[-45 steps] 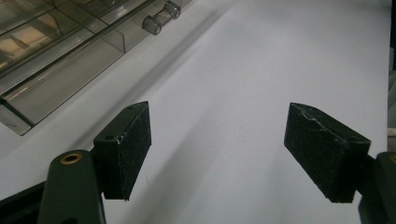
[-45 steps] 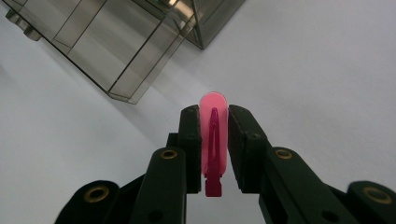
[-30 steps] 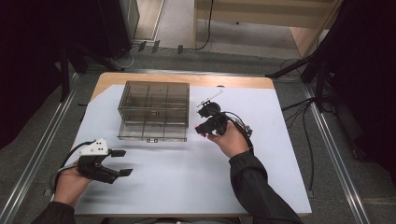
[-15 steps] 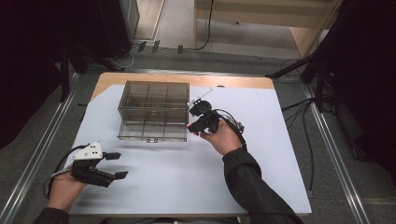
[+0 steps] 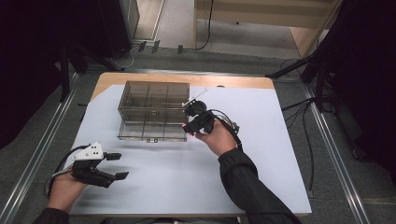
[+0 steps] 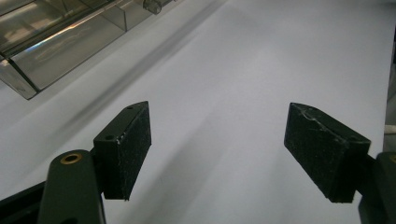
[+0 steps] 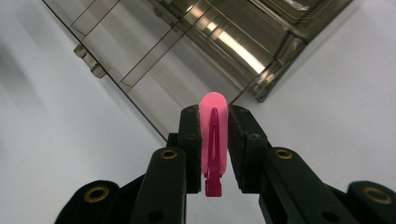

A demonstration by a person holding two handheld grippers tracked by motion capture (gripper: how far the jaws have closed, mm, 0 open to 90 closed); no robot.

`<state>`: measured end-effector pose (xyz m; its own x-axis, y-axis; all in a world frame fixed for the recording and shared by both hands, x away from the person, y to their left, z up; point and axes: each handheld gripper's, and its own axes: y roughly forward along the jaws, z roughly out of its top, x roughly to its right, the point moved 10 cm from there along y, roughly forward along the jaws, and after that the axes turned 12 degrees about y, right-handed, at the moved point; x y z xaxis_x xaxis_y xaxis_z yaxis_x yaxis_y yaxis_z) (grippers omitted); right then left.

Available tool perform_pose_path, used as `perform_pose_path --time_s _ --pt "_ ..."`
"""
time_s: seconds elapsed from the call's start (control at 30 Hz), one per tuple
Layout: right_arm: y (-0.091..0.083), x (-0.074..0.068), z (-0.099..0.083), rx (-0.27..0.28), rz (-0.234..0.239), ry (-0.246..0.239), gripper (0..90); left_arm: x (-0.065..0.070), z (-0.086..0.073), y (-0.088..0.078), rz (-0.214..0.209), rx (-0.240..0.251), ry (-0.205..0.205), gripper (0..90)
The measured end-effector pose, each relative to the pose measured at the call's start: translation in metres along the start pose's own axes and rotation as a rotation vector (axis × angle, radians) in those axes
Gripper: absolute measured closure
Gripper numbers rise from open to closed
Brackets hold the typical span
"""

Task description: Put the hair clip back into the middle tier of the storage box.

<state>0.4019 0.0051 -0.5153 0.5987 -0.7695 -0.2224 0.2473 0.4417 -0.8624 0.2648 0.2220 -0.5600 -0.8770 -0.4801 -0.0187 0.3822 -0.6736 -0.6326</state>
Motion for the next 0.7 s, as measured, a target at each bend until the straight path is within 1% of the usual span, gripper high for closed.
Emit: perform_pose_path --time_s 0.2,0.33,0.5,0.7 --pt "0.004 -0.006 0.002 0.001 0.004 -0.019 77.5 -0.001 0.0 -0.001 0.001 0.004 -0.002 23.9" --pt "0.008 -0.011 0.004 0.001 0.011 -0.022 77.5 0.0 0.0 -0.001 0.002 0.002 0.0 23.9" --pt "0.012 -0.013 0.006 0.002 0.01 -0.028 77.5 -0.001 -0.001 -0.002 0.002 0.0 -0.007 23.9" --pt "0.018 -0.018 0.009 -0.001 0.008 -0.036 77.5 -0.001 -0.001 -0.001 0.003 0.0 -0.003 23.9"
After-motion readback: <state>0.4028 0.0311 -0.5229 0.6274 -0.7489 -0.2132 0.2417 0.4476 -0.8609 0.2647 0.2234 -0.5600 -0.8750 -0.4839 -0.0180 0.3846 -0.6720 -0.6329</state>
